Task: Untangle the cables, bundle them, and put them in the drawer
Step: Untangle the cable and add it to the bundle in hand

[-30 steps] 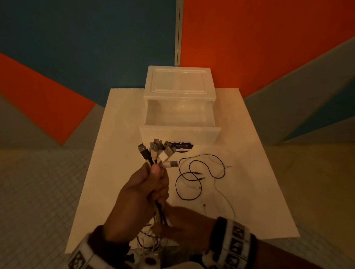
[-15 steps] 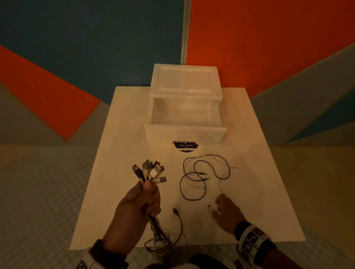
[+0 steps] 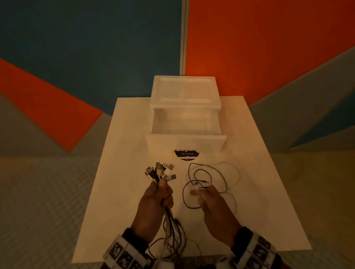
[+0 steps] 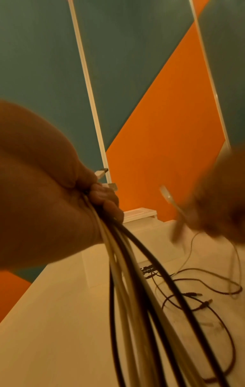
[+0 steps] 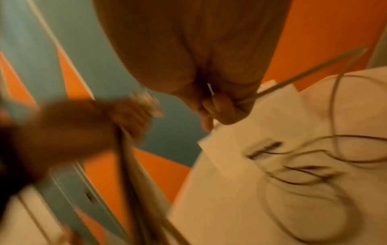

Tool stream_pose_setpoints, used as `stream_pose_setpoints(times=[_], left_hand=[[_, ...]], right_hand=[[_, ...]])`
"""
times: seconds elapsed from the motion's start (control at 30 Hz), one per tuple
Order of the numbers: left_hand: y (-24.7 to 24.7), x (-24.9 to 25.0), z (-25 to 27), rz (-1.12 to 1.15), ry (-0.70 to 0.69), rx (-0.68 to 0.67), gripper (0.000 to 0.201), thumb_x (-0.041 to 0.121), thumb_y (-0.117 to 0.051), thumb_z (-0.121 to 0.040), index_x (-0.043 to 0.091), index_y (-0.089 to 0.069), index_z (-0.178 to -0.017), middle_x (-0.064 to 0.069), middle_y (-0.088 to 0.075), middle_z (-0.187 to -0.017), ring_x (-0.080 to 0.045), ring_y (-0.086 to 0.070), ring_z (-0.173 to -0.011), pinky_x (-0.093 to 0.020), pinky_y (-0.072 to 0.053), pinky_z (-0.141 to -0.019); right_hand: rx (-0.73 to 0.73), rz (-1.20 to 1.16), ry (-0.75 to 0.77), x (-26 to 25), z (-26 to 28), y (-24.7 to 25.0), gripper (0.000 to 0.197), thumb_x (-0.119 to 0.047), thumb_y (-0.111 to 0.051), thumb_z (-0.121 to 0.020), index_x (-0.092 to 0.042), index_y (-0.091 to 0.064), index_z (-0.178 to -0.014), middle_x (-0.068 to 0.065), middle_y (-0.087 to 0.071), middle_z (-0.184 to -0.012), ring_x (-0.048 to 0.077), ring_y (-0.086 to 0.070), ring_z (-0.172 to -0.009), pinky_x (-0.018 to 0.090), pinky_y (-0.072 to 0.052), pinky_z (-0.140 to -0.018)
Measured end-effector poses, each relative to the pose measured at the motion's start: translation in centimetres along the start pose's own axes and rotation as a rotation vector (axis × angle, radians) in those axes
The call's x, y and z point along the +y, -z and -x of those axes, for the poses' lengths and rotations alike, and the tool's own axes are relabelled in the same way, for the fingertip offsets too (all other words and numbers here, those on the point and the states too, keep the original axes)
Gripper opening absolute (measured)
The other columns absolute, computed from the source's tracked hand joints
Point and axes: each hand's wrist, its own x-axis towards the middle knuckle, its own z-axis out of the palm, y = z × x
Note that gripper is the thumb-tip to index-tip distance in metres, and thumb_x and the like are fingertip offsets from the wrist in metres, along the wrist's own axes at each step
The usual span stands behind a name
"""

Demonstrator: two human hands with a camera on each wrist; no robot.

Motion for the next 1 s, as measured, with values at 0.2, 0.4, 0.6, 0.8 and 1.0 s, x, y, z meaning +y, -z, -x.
stream_pose_setpoints(times=[0.2,0.4,0.6,0.8,1.0], left_hand=[[-1.4,-0.6,0.5,-0.132,-0.033,0.008,0.036,0.027,-0.042,-0.099,-0.007,-0.052,-0.103,-0.018,-0.054,-0.083,-0.029,-0.051,-0.073,-0.039,-0.042,-0.070],[-1.9,-0.3,1.1,-0.092,0.007,-0.015,0.035,0.028,-0.049,-0.094,0.002,-0.059,-0.115,-0.029,-0.064,-0.108,-0.034,-0.056,-0.094,-0.046,-0.042,-0.083],[-0.9,-1.1,0.8,-0.208,-0.045,-0.024,0.037,0.036,-0.051,-0.094,0.003,-0.059,-0.108,-0.023,-0.065,-0.099,-0.033,-0.060,-0.089,-0.045,-0.047,-0.081],[-0.4,0.2,1.0,-0.074,-0.166,0.059,0.027,0.021,-0.039,-0.101,0.005,-0.050,-0.082,-0.005,-0.048,-0.060,-0.021,-0.051,-0.057,-0.036,-0.046,-0.066],[4.4,4.4,0.4,0.241,-0.231,-0.015,0.024,0.023,-0.038,-0.098,0.016,-0.049,-0.079,0.006,-0.033,-0.063,-0.009,-0.030,-0.051,-0.024,-0.037,-0.050]], right_hand=[[0.207,-0.397,-0.009,-7.6,-0.4,1.4,0.016,-0.013,-0.063,-0.089,-0.029,-0.062,-0.087,-0.004,-0.067,-0.074,0.009,-0.066,-0.065,0.018,-0.051,-0.053],[0.207,-0.463,-0.007,-7.9,-1.0,0.7,0.008,-0.017,-0.065,-0.088,-0.017,-0.064,-0.081,0.000,-0.069,-0.073,0.011,-0.067,-0.064,0.016,-0.050,-0.050],[0.153,-0.216,0.124,-6.8,-0.9,0.0,0.017,-0.006,-0.061,-0.086,-0.023,-0.063,-0.088,-0.006,-0.056,-0.095,0.006,-0.062,-0.080,0.021,-0.057,-0.069],[-0.099,-0.176,0.204,-4.5,1.2,1.8,0.013,-0.041,-0.051,-0.094,-0.031,-0.049,-0.102,-0.013,-0.055,-0.072,0.006,-0.049,-0.058,0.015,-0.035,-0.056],[-0.295,0.141,0.044,6.2,1.1,2.2,0.030,-0.024,-0.032,-0.100,-0.038,-0.045,-0.078,-0.017,-0.051,-0.080,-0.004,-0.048,-0.078,0.027,-0.037,-0.092]])
